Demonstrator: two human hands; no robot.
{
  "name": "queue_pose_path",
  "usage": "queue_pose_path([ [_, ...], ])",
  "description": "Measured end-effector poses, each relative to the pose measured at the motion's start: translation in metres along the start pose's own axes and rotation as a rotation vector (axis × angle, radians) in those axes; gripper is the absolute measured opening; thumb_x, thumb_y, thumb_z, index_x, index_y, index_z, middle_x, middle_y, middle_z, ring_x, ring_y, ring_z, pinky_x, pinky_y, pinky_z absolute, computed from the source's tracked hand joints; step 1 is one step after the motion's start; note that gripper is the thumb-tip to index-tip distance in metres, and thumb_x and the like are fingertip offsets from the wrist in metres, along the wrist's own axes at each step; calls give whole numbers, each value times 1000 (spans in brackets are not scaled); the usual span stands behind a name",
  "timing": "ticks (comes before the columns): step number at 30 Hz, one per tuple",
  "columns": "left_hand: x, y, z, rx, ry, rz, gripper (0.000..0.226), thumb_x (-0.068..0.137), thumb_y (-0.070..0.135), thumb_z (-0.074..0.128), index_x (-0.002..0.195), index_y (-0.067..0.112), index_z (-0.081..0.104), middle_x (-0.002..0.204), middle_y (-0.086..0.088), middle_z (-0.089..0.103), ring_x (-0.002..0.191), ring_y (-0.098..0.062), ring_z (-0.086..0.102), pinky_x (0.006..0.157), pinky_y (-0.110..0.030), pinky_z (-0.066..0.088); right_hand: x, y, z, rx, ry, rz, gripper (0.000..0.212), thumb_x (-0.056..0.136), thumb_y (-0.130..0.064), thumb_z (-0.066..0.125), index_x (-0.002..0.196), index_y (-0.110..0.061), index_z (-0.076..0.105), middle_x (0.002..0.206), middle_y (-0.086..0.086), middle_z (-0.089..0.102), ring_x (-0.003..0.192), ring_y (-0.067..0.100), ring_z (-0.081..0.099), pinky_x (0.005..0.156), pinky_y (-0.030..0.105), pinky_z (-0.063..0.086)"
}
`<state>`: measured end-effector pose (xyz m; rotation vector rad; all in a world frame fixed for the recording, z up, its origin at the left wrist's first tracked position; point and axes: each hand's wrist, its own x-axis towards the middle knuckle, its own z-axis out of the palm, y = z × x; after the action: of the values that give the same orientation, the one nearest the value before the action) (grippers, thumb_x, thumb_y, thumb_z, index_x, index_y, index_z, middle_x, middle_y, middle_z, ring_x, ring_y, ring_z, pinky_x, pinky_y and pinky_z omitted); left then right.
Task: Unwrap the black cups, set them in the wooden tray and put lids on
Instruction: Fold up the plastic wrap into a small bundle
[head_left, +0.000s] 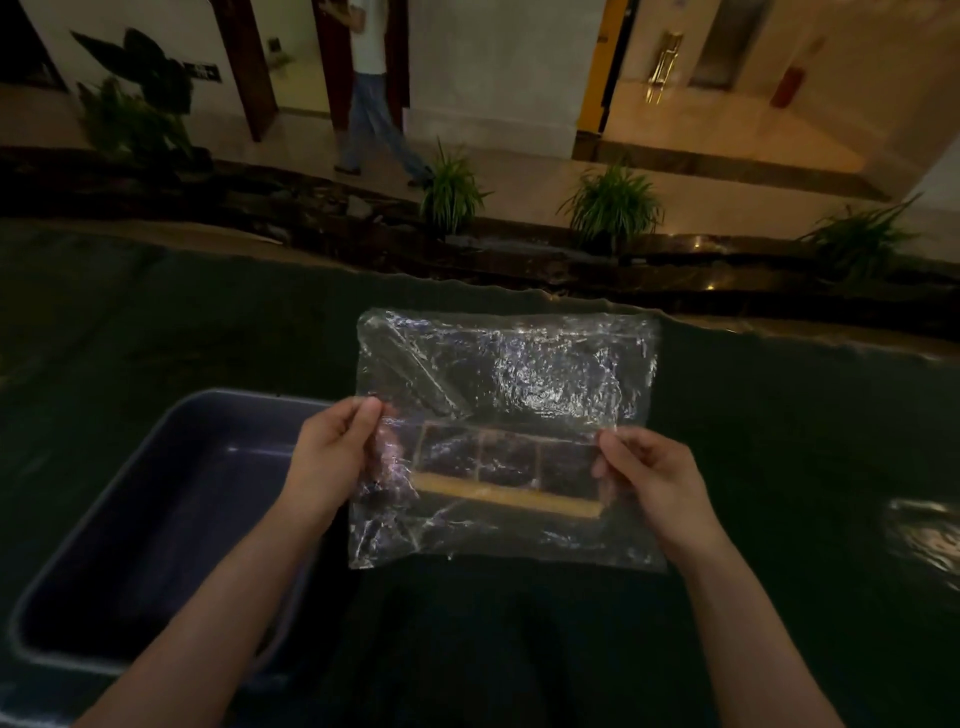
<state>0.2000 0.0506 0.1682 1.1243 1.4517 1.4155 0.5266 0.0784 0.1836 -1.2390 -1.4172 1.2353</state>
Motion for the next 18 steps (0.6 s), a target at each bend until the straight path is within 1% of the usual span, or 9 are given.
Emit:
queue_pose_path([
  [2,4,1,-4,18,-38,23,35,105,26,49,83,33,75,69,3,69,60,-8,64,58,-17,53,0,0,-2,10,-8,-20,26,103,-16,58,82,-14,72,65,3,67,56,20,59,59,27,52],
  [4,9,0,-9,-11,-152,-3,24,103,35,51,98,34,75,77,4,71,68,-9,66,65,-26,55,2,3,-4,58,-22,-19,27,105,-14,55,84,-12,72,65,8,66,57,25,58,61,36,51],
  [5,12,-1,-12,-64,-240,-39,22,100,36,54,110,30,73,83,0,71,73,-12,67,69,-32,54,3,4,-6,93,-22,-20,27,106,-13,54,86,-11,71,65,11,65,56,27,57,61,40,50],
  [7,17,-5,-21,-161,-400,-102,31,95,26,61,126,24,66,91,-11,70,78,-21,68,72,-38,54,5,7,-11,155,-11,-26,23,105,-12,54,92,-12,73,67,11,65,54,23,58,59,37,51],
  [9,20,-6,-26,-185,-468,-81,37,93,15,62,130,20,63,89,-18,71,74,-24,68,69,-33,56,6,9,-17,224,-9,-18,23,102,-9,55,107,-17,76,71,9,67,57,18,61,57,30,55],
  [11,20,-6,-26,-210,-443,-45,29,95,9,61,122,16,67,87,-15,72,69,-19,67,65,-28,56,8,10,-21,282,-29,0,32,99,-3,55,112,-20,79,74,9,70,62,17,65,63,28,56],
  [14,19,-5,-23,-233,-322,-28,15,85,7,65,90,15,76,82,-6,73,69,-15,66,61,-25,53,6,7,-24,379,-85,12,27,91,-5,58,89,-12,84,79,10,77,75,20,72,83,40,56],
  [16,19,-6,-25,-324,-325,-61,9,78,6,70,81,13,75,82,-9,72,68,-20,68,59,-27,56,2,4,-26,435,-132,42,33,92,-15,49,82,-7,79,83,16,75,87,29,73,92,51,53],
  [18,20,-8,-30,-387,-345,-119,6,77,8,69,79,10,74,86,-12,72,72,-24,69,62,-29,59,2,-3,-25,359,-175,80,39,100,-26,45,86,-4,75,93,22,74,100,38,72,96,55,52],
])
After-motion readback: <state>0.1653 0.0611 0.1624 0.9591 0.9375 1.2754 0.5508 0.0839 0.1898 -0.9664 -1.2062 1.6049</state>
